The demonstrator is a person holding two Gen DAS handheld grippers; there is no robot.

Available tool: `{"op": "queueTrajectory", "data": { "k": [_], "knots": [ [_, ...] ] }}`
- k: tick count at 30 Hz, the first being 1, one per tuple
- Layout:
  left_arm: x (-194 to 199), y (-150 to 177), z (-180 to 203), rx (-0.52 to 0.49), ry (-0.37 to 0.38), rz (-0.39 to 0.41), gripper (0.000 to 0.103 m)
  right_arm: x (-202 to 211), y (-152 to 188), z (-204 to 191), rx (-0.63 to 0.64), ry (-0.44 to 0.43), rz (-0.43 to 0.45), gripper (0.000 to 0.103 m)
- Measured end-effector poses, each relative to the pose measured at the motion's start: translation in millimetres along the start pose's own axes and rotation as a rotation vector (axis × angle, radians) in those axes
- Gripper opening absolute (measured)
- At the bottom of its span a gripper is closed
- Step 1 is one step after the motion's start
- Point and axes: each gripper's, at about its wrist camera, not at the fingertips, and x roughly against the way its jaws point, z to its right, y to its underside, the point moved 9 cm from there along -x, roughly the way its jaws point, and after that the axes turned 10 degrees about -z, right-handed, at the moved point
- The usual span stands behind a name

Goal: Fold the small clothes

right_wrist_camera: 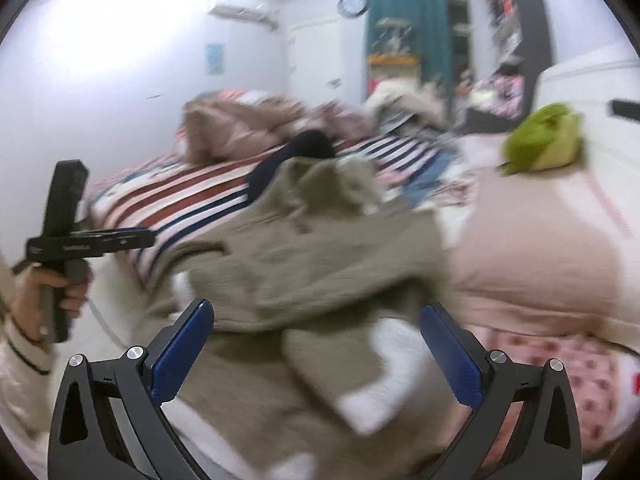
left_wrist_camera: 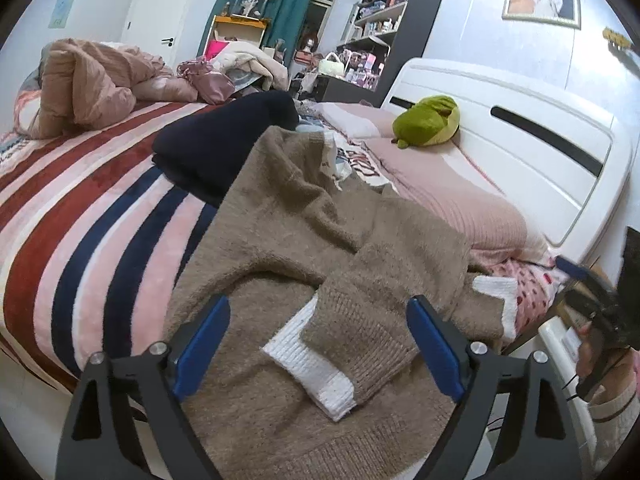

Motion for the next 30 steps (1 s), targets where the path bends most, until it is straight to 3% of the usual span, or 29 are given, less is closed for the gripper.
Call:
{"op": "queueTrajectory", "data": {
  "k": [3, 6, 11, 16, 21, 27, 29, 30],
  "knots": [
    [-7, 2, 5, -0.015, -0.015, -0.022, 0.089, 12, 19, 21, -0.047, 0.101, 0.023, 0.103],
    [-16, 4, 12, -0.025, -0.023, -0.044, 0.089, -8, 51, 43, -0.124, 0.145, -0.084, 0.103],
    [-33, 13, 8, -0.008, -0.041, -0.083, 0.091, -39, 96, 57, -0.237, 0.05, -0.149, 0.103],
    [-45, 44, -40, 0.11, -0.07, -0.158, 0.091, -68, 137, 59, -0.319, -0.094, -0.229, 0.103],
    [-47, 78, -76, 0.216, -0.041, -0.2, 0.091, -90, 161, 56, -0.47, -0.26, -0.279, 0.103],
    [-66, 116, -81, 0.282, 0.063, -0.302, 0.091, -108, 169, 42, -0.547, -0.428, -0.304, 0.101],
    [-72, 123, -78, 0.299, 0.1, -0.316, 0.091, -112, 168, 34, -0.552, -0.466, -0.308, 0.09],
    [-74, 126, -78, 0.318, 0.126, -0.318, 0.091, -113, 166, 32, -0.551, -0.475, -0.308, 0.089]
  ]
}}
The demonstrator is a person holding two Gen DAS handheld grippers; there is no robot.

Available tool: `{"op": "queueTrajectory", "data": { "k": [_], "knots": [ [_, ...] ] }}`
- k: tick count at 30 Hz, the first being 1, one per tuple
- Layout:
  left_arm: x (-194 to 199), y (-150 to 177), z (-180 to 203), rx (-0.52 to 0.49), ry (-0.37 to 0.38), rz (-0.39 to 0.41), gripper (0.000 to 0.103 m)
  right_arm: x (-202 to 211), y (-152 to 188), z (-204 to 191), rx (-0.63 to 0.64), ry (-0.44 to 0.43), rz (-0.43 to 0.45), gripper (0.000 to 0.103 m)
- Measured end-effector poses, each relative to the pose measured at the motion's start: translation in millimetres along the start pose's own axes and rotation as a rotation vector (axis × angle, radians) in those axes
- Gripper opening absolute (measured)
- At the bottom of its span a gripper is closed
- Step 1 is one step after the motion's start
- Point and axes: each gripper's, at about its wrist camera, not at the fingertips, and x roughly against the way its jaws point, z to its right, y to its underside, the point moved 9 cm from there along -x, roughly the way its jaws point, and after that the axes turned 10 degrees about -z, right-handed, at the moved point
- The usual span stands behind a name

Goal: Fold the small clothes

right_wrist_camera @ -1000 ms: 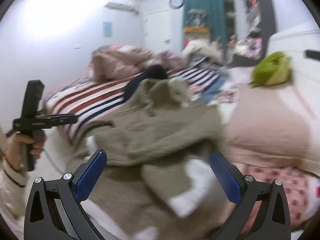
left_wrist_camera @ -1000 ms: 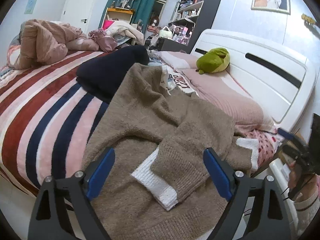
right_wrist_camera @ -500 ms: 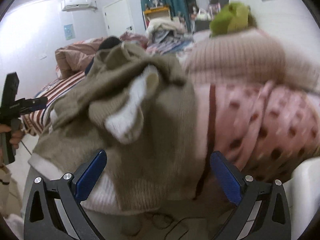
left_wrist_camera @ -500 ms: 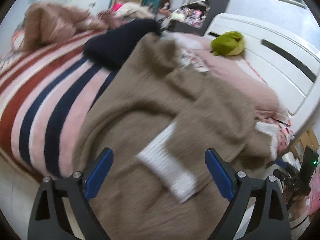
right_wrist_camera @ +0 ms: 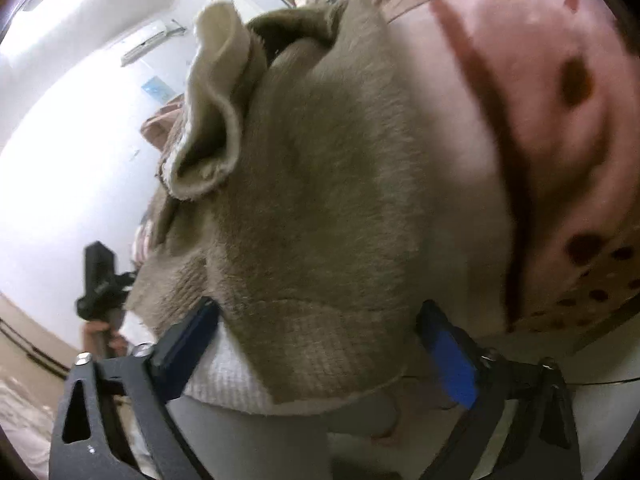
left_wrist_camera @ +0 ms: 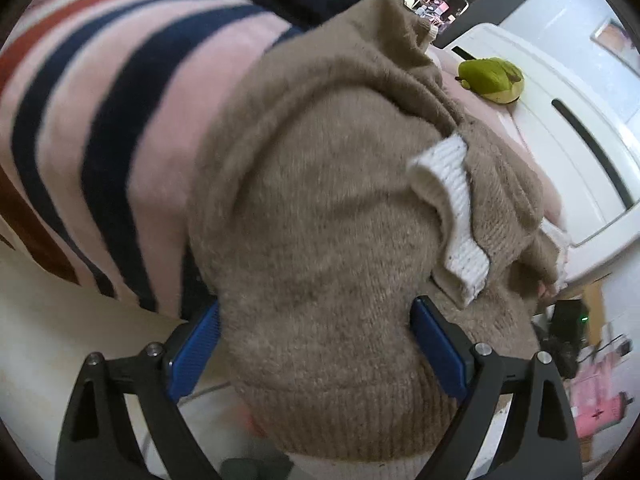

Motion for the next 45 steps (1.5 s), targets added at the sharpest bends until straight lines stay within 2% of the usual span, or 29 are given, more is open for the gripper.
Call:
{"op": "queueTrajectory", "data": {
  "k": [2, 7, 10, 12, 15, 16, 17, 18, 19, 20, 22, 23, 24, 29, 36, 45],
  "knots": [
    [1, 1, -5, 0.018, 0.0, -0.001, 0.091, -1, -1, -5, 0.003, -0.007, -0.001, 0.089],
    [28, -9, -17, -0.012, -0.067, 0.074, 0.093, 9, -3, -2, 0.012, 0.025, 0.005, 0.089],
    [27, -12, -24, -0.034, -0.057, 0.081, 0.097, 14, -3, 0, 0.011, 0.029, 0.007, 0.089],
    [17, -13, -30, -0.041, 0.006, 0.063, 0.098, 13, -7, 0, 0.016, 0.029, 0.01, 0.089],
    [-3, -15, -32, 0.038, 0.172, 0.048, 0.097, 5, -11, -3, 0.016, 0.01, 0.011, 0.088],
    [-7, -14, -27, 0.051, 0.234, 0.042, 0.096, 5, -12, -7, 0.016, -0.011, 0.011, 0.078],
    [-10, -12, -19, 0.047, 0.277, 0.032, 0.089, 5, -15, -11, 0.017, -0.024, 0.009, 0.074],
    [-11, -10, -13, 0.034, 0.284, 0.02, 0.079, 7, -15, -16, 0.026, -0.034, 0.004, 0.066],
    [-12, -8, -7, 0.008, 0.26, 0.009, 0.073, 7, -16, -22, 0.038, -0.032, 0.001, 0.057],
    [-10, -6, -2, -0.016, 0.221, 0.016, 0.062, 10, -15, -27, 0.052, -0.03, -0.001, 0.047],
    [0, -7, 5, -0.034, 0.2, 0.049, 0.047, 18, -17, -41, 0.073, -0.047, 0.011, 0.037],
    [6, -6, 10, -0.043, 0.209, 0.061, 0.031, 23, -17, -47, 0.077, -0.062, 0.021, 0.032],
    [11, -7, 15, -0.053, 0.219, 0.071, 0.023, 27, -18, -52, 0.083, -0.073, 0.029, 0.031],
    [48, -12, 42, -0.131, 0.153, 0.156, 0.016, 53, -25, -76, 0.137, -0.071, 0.107, 0.026],
    [102, -15, 83, -0.218, 0.186, 0.264, 0.014, 86, -30, -109, 0.2, -0.046, 0.187, 0.024],
    [154, -8, 112, -0.274, 0.194, 0.35, 0.013, 120, -11, -142, 0.256, -0.069, 0.237, 0.023]
  ]
}}
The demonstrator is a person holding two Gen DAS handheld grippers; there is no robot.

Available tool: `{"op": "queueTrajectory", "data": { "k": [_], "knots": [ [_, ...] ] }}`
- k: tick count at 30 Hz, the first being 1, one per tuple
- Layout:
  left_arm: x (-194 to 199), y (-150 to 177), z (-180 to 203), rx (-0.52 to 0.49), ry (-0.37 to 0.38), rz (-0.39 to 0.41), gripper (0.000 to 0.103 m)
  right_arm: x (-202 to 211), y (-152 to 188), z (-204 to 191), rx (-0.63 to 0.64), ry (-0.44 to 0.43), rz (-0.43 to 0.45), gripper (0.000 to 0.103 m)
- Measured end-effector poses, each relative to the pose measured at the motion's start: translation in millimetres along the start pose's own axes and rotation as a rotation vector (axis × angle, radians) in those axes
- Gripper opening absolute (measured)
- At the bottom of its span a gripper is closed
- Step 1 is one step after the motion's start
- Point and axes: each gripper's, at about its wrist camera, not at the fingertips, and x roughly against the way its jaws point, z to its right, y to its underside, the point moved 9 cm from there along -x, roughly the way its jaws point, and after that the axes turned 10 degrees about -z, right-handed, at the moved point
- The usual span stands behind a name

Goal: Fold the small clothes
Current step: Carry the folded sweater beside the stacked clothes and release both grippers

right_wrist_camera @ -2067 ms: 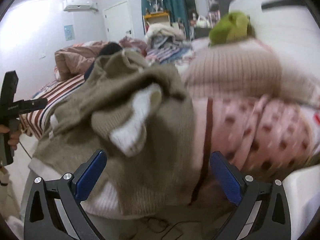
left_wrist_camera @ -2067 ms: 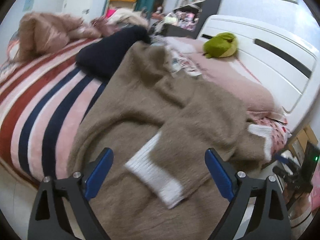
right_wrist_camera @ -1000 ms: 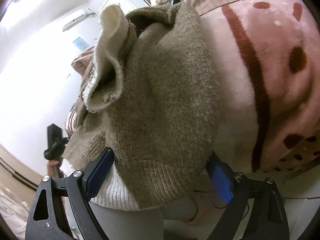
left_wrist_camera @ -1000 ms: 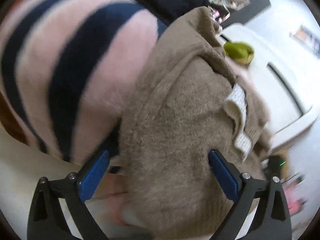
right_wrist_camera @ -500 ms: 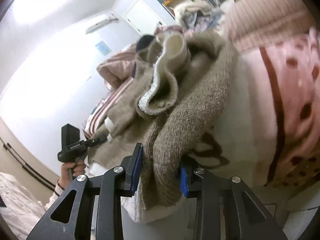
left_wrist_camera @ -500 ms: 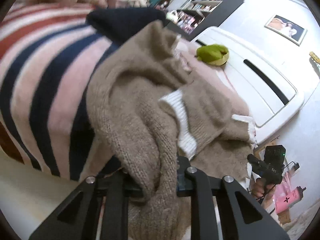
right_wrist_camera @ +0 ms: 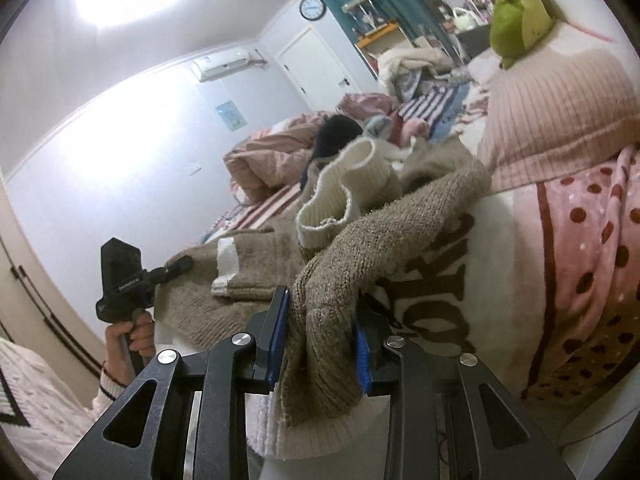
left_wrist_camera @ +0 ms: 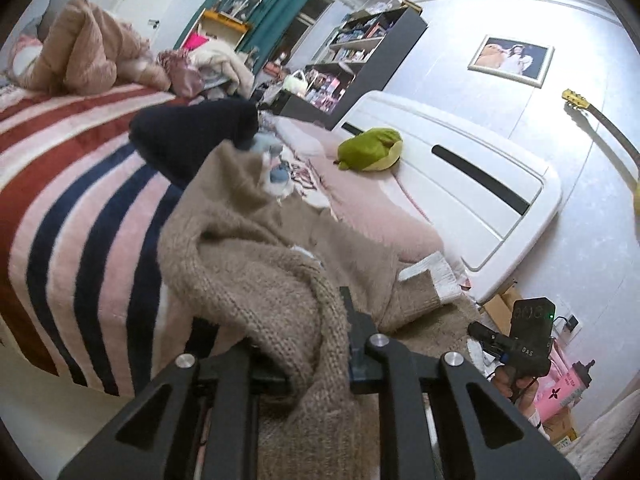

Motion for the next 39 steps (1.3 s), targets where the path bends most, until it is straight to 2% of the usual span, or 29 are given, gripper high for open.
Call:
{"op": "queueTrajectory", "data": {
  "k": [9, 14, 17, 18, 19, 23, 27, 30, 35, 37, 39],
  "knots": [
    [39, -10, 21, -0.044, -0.006, 0.056, 0.013, 31, -6, -38, 0.069, 0.0, 0.068, 0.023],
    [26, -45, 11, -0.068, -0.069, 0.07, 0.014, 18, -48, -27, 0.08, 0.052, 0.072, 0.021],
    [2, -76, -5, -0.075, -0.08, 0.065, 0.014, -2, -80, -11, 0.087, 0.103, 0.056, 0.016],
    [-7, -85, -10, -0.077, -0.09, 0.059, 0.014, -9, -96, -2, 0.087, 0.123, 0.055, 0.008],
    [-18, -96, -17, -0.079, -0.106, 0.052, 0.014, -14, -107, 5, 0.084, 0.145, 0.055, 0.005],
    [-77, -132, -50, -0.065, -0.131, -0.027, 0.014, -53, -155, 47, 0.048, 0.202, -0.002, 0.005],
    [-116, -152, -75, -0.073, -0.162, -0.086, 0.014, -103, -173, 82, 0.041, 0.262, -0.105, 0.005],
    [-141, -166, -98, -0.074, -0.211, -0.119, 0.014, -129, -187, 116, 0.019, 0.357, -0.142, 0.005],
    [-182, -181, -148, -0.003, -0.252, -0.192, 0.015, -158, -209, 161, -0.02, 0.448, -0.184, 0.004],
    [-196, -184, -163, 0.04, -0.249, -0.218, 0.017, -169, -221, 174, -0.006, 0.495, -0.196, 0.001],
    [-208, -183, -177, 0.107, -0.208, -0.249, 0.017, -179, -231, 187, -0.004, 0.531, -0.218, 0.001]
  ]
}}
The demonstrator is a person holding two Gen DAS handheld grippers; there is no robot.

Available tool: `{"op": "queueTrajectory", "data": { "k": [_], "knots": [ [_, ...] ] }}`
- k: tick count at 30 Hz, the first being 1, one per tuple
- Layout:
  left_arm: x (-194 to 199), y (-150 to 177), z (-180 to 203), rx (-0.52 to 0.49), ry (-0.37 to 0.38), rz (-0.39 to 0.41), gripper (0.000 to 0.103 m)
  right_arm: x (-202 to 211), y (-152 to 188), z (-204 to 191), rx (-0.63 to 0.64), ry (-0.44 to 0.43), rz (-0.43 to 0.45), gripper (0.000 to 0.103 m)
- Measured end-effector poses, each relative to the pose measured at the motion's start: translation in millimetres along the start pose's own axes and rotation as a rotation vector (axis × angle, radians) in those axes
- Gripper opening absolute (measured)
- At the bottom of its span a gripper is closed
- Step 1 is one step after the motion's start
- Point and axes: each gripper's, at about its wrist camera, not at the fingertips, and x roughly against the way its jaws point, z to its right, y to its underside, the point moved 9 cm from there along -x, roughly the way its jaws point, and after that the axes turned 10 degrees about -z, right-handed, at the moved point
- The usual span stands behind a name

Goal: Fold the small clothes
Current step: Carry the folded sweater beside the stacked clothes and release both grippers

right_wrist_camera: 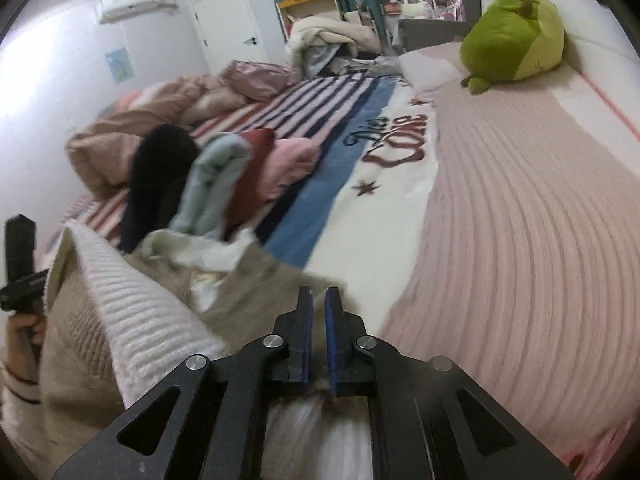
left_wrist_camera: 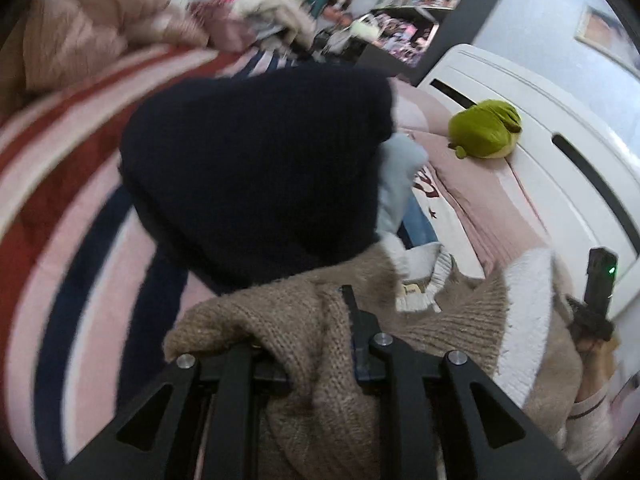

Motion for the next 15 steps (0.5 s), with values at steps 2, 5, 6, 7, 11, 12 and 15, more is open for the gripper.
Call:
{"op": "queueTrajectory", "data": {
  "k": [2, 5, 6, 7, 11, 12, 15],
  "knots": [
    [-8, 4, -1, 0.018, 0.05, -0.043, 0.025, -11, -6, 1, -0.007, -0.026, -0.045, 0.002],
    [2, 15, 12, -0.052, 0.08, -0.061, 0.056, -6, -6, -2, 0.035, -0.014, -0.062, 0.017],
    [11, 19, 17, -0.076, 0.086, -0.053, 0.069, 0, -6, -2, 0.053, 0.004, -0.061, 0.029],
    [18, 21, 21, -0.087, 0.093, -0.047, 0.073, 6, -6, -1, 0.058, 0.018, -0.051, 0.049],
    [59, 32, 36, -0.158, 0.06, -0.009, 0.081, 40, -9, 11, 0.035, 0.05, 0.001, 0.055],
    [68, 34, 39, -0.169, 0.051, 0.001, 0.084, 53, -10, 12, 0.035, 0.038, 0.02, 0.057],
    [90, 44, 50, -0.227, 0.045, 0.029, 0.09, 76, -4, 8, 0.057, -0.001, 0.051, 0.073]
  ]
}}
